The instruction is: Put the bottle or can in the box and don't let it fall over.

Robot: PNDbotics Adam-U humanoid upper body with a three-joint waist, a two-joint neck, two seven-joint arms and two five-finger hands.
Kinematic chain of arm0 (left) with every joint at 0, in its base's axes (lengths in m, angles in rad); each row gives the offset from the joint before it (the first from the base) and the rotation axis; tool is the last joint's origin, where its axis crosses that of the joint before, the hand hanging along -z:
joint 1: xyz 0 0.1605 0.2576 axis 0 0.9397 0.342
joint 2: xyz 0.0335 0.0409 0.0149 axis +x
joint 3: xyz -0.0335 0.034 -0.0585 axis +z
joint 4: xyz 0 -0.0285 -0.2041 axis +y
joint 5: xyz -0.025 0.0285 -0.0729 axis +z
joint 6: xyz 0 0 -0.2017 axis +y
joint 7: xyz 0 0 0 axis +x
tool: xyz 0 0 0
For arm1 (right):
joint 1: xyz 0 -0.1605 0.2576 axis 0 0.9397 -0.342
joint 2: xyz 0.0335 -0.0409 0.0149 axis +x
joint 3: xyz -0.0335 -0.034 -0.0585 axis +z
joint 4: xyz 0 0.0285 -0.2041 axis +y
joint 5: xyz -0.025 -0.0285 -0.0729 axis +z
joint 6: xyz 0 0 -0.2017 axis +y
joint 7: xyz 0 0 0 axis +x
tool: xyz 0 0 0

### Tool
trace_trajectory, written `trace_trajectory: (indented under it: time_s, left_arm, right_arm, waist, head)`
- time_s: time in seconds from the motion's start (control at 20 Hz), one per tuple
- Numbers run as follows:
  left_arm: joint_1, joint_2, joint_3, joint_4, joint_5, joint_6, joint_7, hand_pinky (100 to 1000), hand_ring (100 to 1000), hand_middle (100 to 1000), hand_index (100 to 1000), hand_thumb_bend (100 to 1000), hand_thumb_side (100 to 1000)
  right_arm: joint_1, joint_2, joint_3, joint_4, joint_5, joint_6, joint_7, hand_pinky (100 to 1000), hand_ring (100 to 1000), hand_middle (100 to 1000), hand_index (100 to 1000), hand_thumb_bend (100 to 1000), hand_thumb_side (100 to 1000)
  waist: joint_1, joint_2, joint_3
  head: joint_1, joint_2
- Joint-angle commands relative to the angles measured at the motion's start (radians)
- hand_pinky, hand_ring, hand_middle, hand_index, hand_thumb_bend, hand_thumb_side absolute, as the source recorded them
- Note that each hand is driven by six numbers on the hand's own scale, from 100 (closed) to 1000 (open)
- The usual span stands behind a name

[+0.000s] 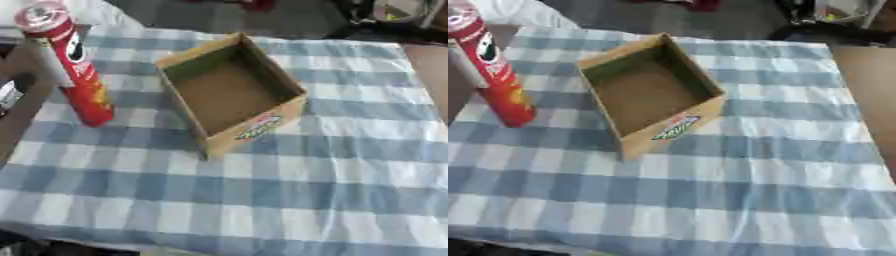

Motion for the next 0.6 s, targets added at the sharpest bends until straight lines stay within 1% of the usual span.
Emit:
trace_trajectory:
  time_s: [0.05,0.15,0.2,0.25,0.35,0.6]
  left_arm:
    - [-0.007,0.013,0.0,-0.015,0.0,0.0,-0.008,1000,1000,896,852,923,254]
    - [-0.003,0.012,-0.005,-0.011,0.001,0.002,-0.015,1000,1000,896,852,924,257]
    - [0.0,0.009,-0.008,-0.009,0.003,0.003,-0.019,1000,1000,896,852,924,257]
    - [0.002,0.007,-0.011,-0.006,0.005,0.003,-0.023,1000,1000,896,852,924,258]
    - [0.004,0.001,-0.014,-0.002,0.004,0.004,-0.029,1000,1000,897,852,925,259]
    - [0.003,-0.005,-0.019,-0.002,-0.002,0.006,-0.041,1000,1000,898,852,922,262]
  right_arm:
    - [-0.001,-0.028,-0.016,-0.018,0.006,-0.002,-0.005,870,1000,822,783,100,735]
    - [0.007,-0.024,-0.017,-0.018,0.007,0.001,-0.008,870,1000,822,783,100,740]
    - [0.012,-0.021,-0.018,-0.018,0.007,0.002,-0.01,870,1000,822,783,100,724]
    - [0.017,-0.018,-0.019,-0.018,0.007,0.003,-0.013,870,1000,822,783,100,742]
    - [0.022,-0.014,-0.023,-0.018,0.009,0.002,-0.017,870,1000,821,783,100,742]
    - [0.029,-0.004,-0.035,-0.018,0.011,-0.005,-0.029,870,1000,822,783,100,741]
  waist:
    - [0.002,-0.008,-0.001]
    - [0.001,-0.011,-0.002]
    - [0.001,-0.013,-0.001]
    - [-0.001,-0.014,-0.001]
    - [-0.004,-0.013,0.001]
    - [-0.011,-0.012,0.004]
  head:
    - [-0.005,0.008]
    - [-0.009,0.011]
    - [-0.012,0.012]
    - [-0.015,0.012]
    - [-0.021,0.015]
    - [-0.032,0.031]
